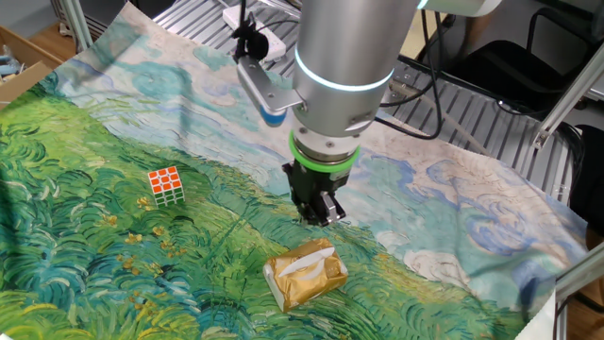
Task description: Pull out a napkin
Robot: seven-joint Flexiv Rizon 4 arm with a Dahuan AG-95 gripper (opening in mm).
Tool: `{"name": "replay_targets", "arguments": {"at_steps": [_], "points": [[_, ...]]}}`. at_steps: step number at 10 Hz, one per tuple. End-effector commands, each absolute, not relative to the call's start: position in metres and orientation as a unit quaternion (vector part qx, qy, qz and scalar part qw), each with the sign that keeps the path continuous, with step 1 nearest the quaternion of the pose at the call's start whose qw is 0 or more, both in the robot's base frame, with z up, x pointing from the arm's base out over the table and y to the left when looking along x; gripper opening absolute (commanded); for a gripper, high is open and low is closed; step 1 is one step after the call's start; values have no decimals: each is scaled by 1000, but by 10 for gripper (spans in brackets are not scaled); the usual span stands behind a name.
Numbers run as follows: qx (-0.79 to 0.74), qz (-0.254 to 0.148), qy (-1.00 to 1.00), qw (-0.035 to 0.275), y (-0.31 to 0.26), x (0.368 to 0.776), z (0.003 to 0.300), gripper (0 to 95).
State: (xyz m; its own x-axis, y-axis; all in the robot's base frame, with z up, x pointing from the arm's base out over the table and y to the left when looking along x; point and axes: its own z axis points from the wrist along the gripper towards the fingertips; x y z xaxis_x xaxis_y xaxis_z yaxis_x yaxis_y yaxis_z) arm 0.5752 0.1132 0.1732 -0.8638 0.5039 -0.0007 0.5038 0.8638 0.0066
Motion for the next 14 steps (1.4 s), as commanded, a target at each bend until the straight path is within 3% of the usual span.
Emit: {"name": "replay_targets", "arguments": {"at_steps": [1,14], "points": [[262,9,965,1,113,573,173,0],[303,12,953,-6,117,565,168,0]]}}
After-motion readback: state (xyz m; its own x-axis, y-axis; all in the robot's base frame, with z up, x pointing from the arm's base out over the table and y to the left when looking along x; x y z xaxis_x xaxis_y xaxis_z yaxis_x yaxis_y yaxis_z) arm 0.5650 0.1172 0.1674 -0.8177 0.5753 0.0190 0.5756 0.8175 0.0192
